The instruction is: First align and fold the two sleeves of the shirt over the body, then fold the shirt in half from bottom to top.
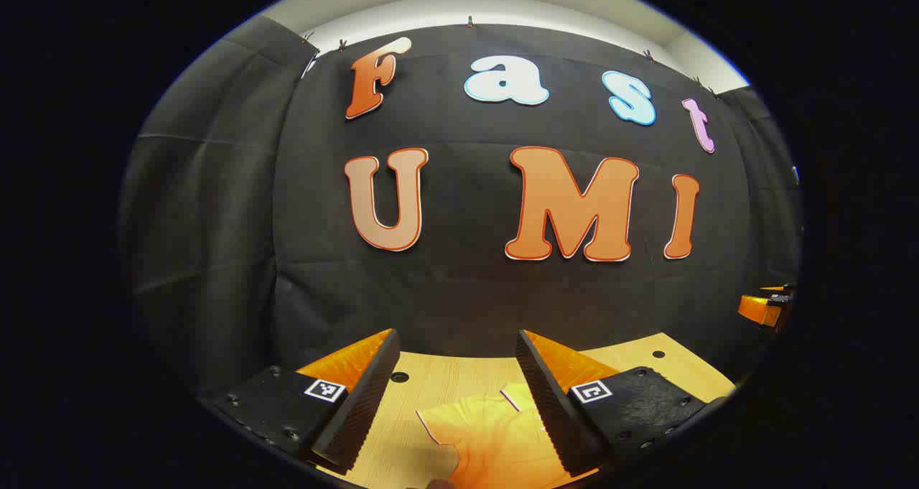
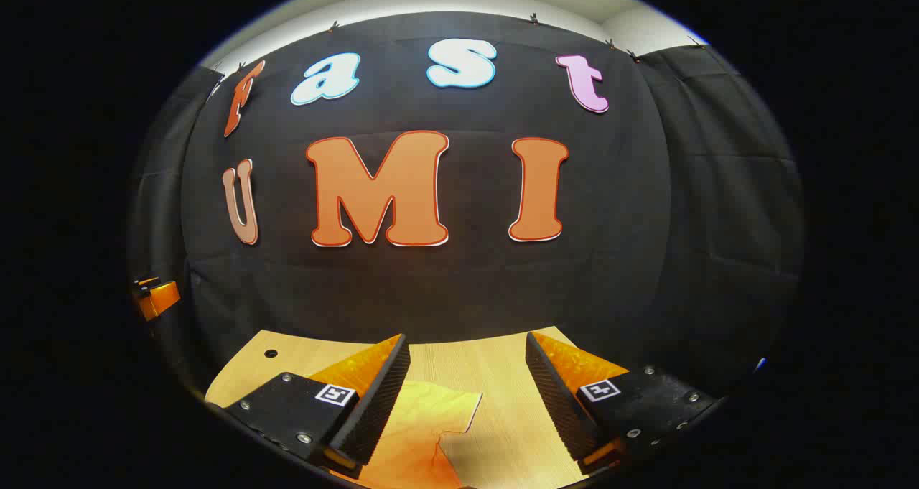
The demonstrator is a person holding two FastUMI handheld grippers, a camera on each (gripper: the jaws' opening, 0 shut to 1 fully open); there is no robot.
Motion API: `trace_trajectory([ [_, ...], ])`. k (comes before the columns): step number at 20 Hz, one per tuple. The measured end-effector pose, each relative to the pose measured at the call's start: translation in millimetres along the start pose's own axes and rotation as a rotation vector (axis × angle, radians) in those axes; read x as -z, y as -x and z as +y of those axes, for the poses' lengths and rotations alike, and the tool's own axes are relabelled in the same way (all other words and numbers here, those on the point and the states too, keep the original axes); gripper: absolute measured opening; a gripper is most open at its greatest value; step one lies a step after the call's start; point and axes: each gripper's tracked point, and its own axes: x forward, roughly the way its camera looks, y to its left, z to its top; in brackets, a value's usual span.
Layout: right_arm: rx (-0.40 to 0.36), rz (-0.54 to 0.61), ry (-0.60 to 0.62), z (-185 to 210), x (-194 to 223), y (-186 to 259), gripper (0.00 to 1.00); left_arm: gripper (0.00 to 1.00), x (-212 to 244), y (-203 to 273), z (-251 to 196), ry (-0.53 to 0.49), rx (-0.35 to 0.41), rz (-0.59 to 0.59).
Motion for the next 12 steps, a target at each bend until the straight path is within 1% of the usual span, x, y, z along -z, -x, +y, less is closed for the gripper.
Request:
trace_trajectory([
  [3, -0.007, 0.004, -0.002, 3.0, -0.6, 1.4, 0.98, 0.98, 1.8, 1.6, -3.5, -0.003, 0.016, 0.004],
  [4, -0.006, 0.003, 0.000, 2.6, 0.6, 0.7, 1.00, 0.98, 0.2, 1.9, -3.9, -0.003, 0.018, 0.001],
  [5, -0.005, 0.003, 0.005, 3.2, -0.1, 0.3, 0.98, 0.98, 0.8, 3.2, -2.4, -0.004, 0.017, 0.000],
  [12, -0.003, -0.012, 0.016, 5.4, -1.6, 3.3, 0.97, 0.98, 5.0, 4.7, 1.8, -0.001, 0.009, 0.001],
])
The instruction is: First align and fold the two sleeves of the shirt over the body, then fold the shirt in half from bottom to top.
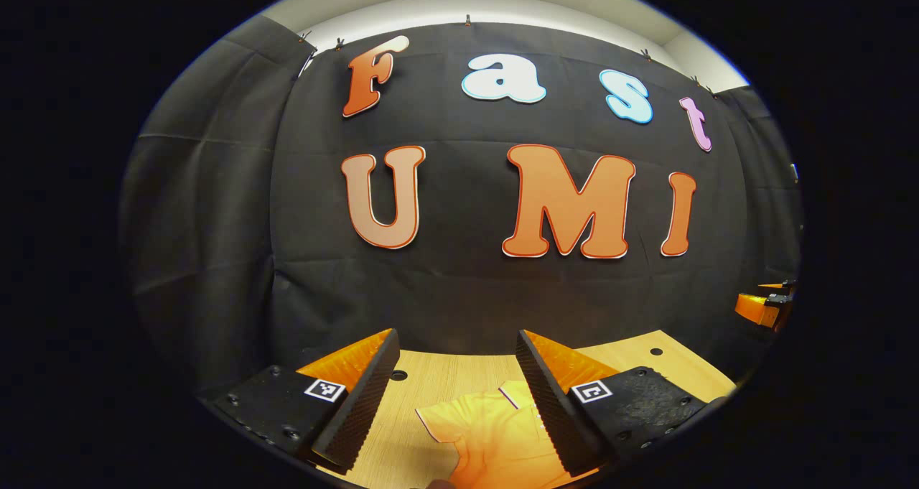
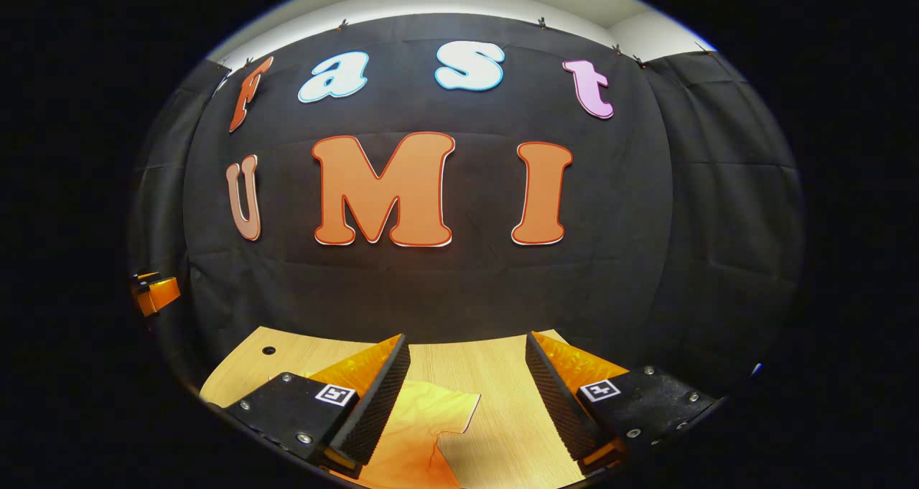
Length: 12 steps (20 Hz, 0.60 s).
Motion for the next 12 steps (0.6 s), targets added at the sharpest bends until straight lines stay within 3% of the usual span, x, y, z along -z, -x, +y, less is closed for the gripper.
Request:
trace_trajectory([
  [12, -0.006, 0.007, -0.014, 1.9, 3.7, -4.7, 0.98, 0.98, -2.0, 3.2, 13.4, 0.000, -0.033, -0.014],
])
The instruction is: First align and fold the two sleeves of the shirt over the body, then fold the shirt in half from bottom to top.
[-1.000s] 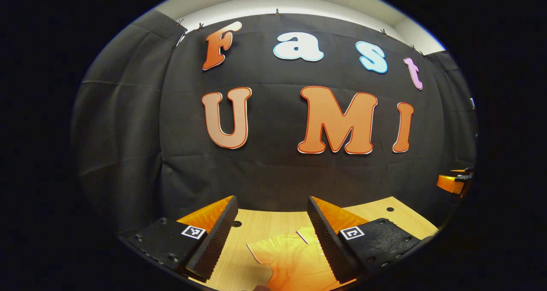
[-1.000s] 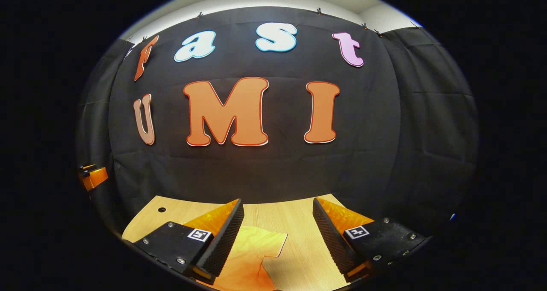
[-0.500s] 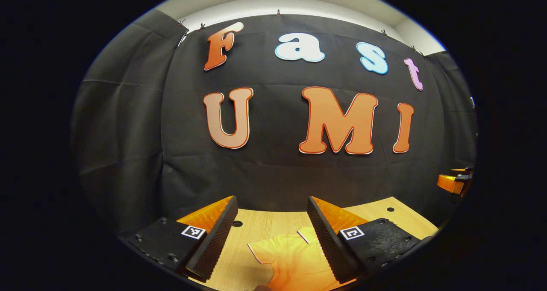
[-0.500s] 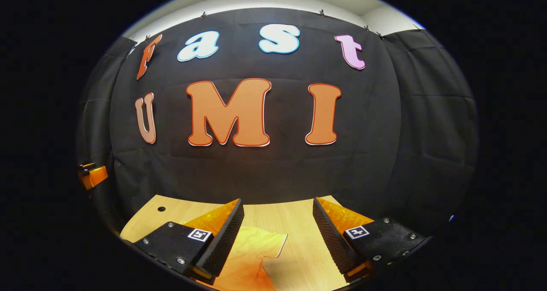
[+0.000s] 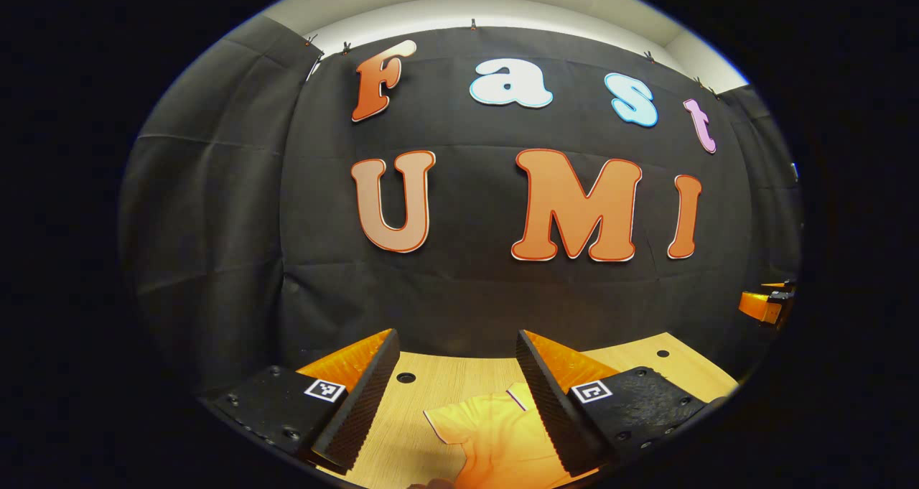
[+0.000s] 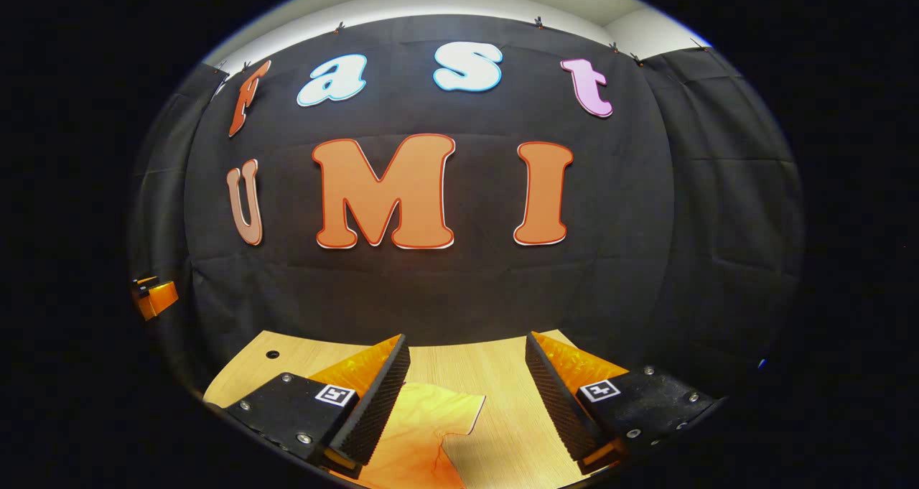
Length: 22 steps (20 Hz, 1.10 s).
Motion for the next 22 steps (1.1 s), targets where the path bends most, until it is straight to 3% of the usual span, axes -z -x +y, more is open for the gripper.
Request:
trace_trajectory([
  [5, -0.038, 0.065, -0.038, 8.7, 15.9, -18.1, 0.98, 0.98, 7.4, -1.5, 4.1, -0.005, -0.009, 0.010],
  [10, -0.043, 0.217, -0.072, 12.1, 50.6, -52.4, 0.98, 0.98, 12.4, -6.7, 16.6, -0.003, -0.028, 0.018],
  [22, 0.001, 0.781, -0.168, 11.2, 204.3, -137.0, 0.99, 0.98, 34.6, -31.0, 46.1, 0.027, -0.068, 0.086],
])
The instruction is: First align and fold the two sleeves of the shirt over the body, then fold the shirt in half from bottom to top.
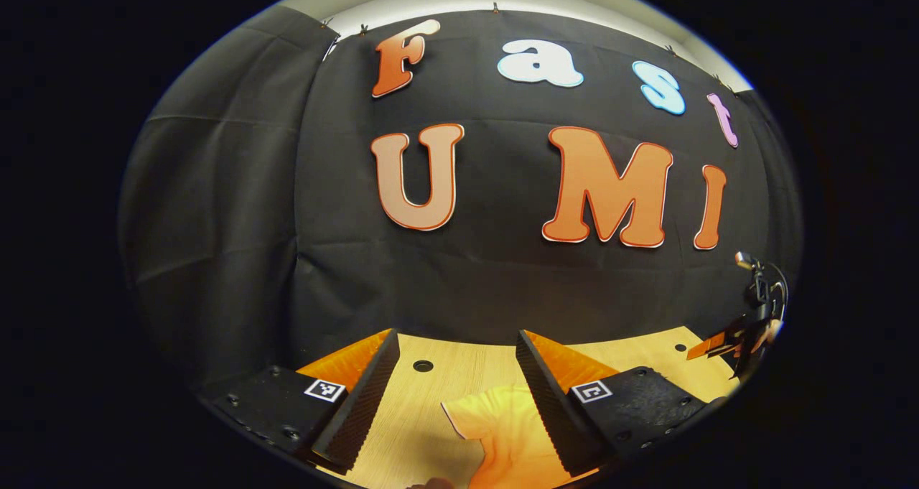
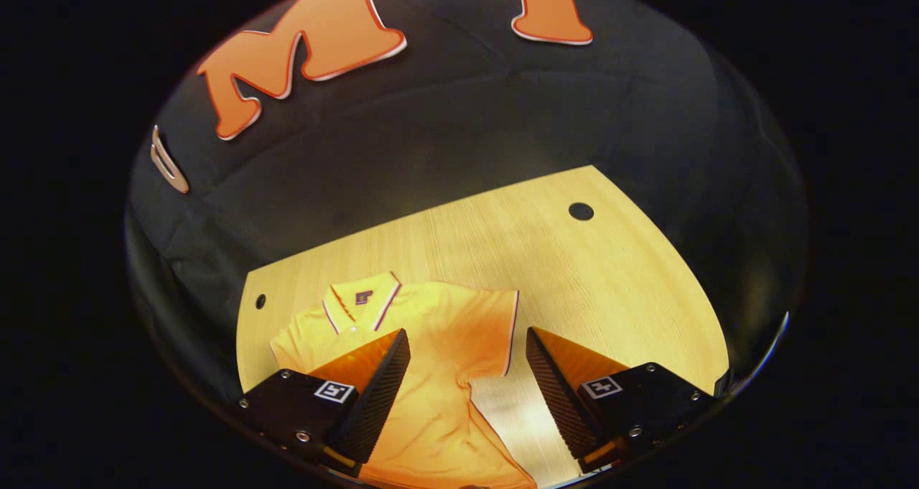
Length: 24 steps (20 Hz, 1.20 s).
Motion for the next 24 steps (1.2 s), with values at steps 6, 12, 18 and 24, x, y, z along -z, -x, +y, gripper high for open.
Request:
trace_trajectory([
  [6, 0.036, 0.239, -0.059, -13.0, 34.4, -77.7, 0.99, 0.98, 11.0, -8.6, 15.4, -0.005, -0.037, 0.028],
  [12, 0.096, 0.382, -0.064, -25.0, 64.1, -129.3, 0.99, 0.98, 26.5, -20.3, 29.5, -0.003, -0.072, 0.071],
  [18, 0.134, 0.417, -0.055, -29.2, 74.8, -149.6, 0.98, 0.98, 38.8, -34.2, 31.2, -0.021, -0.085, 0.116],
  [24, 0.179, 0.414, -0.057, -32.8, 76.5, -160.4, 0.95, 0.98, 36.4, -43.2, 25.9, -0.050, -0.070, 0.119],
])
